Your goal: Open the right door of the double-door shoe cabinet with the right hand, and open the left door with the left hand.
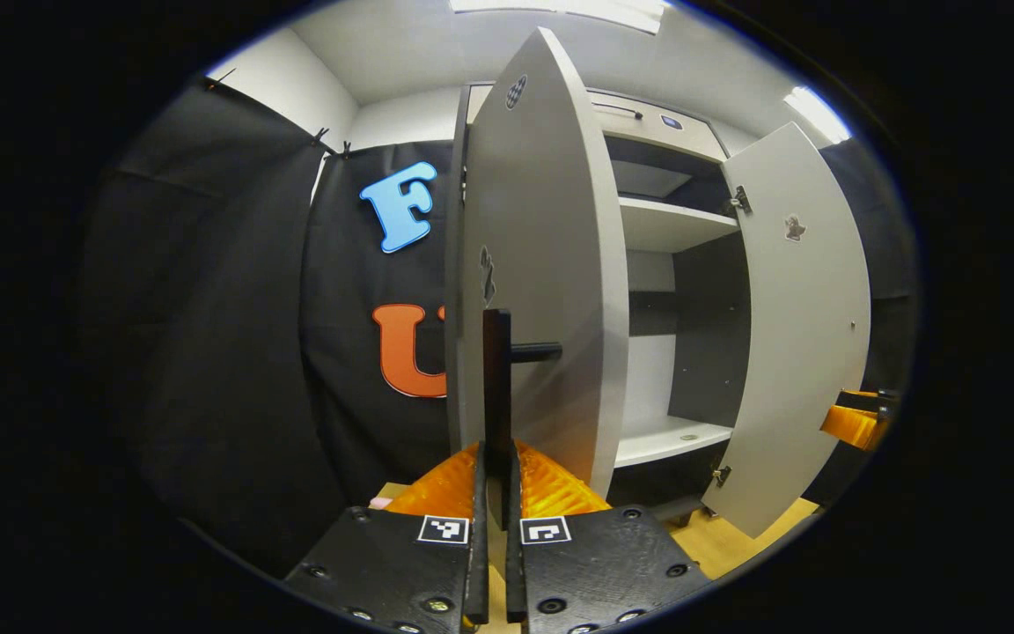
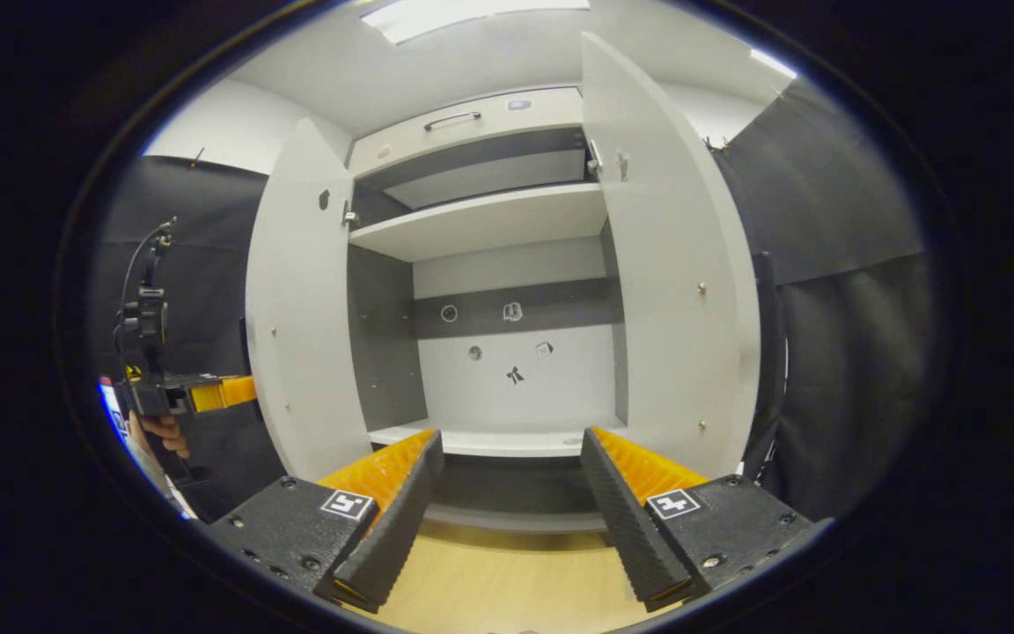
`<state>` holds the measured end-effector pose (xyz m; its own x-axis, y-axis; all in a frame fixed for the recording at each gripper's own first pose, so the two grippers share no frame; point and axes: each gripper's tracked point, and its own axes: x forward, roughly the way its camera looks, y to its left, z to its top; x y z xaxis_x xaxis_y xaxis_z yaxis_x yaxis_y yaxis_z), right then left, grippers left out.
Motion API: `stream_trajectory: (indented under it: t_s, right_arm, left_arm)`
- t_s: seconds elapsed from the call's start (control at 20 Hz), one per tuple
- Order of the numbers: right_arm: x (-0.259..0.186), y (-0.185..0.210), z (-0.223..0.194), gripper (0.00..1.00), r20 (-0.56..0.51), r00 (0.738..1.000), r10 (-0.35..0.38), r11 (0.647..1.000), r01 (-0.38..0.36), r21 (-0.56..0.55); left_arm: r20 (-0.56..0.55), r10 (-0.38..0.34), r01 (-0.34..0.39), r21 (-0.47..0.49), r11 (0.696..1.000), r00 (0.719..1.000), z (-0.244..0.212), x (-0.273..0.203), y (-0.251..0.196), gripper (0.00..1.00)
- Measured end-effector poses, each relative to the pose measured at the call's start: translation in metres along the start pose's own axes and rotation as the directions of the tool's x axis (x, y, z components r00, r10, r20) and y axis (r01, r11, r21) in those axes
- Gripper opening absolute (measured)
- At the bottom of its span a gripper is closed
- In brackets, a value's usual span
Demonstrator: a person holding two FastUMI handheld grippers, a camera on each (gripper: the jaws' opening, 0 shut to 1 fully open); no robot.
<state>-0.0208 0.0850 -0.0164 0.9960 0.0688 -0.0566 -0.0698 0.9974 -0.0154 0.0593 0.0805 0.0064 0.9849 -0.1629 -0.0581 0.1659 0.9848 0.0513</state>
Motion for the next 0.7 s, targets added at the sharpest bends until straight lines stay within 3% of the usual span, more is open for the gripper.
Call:
stream_trajectory:
  t_s: [0.35, 0.45, 0.7]
  right_arm:
    - [0.003, 0.006, -0.008, 0.98, -0.015, 1.0, 0.0, 1.0, 0.0, -0.011]
    - [0.004, 0.003, -0.008, 0.98, -0.013, 1.0, -0.01, 1.0, 0.01, -0.011]
    - [0.004, -0.001, -0.008, 0.98, -0.018, 0.999, -0.027, 1.0, 0.027, -0.013]
  left_arm:
    - [0.014, 0.101, -0.101, 0.018, 0.995, 0.995, -0.004, -0.002, 0.052, 0.05]
    - [0.021, 0.071, -0.071, -0.016, 0.997, 0.997, -0.005, 0.0, 0.062, 0.0]
    - [0.032, 0.019, -0.019, -0.009, 1.0, 0.999, -0.004, -0.001, 0.071, 0.01]
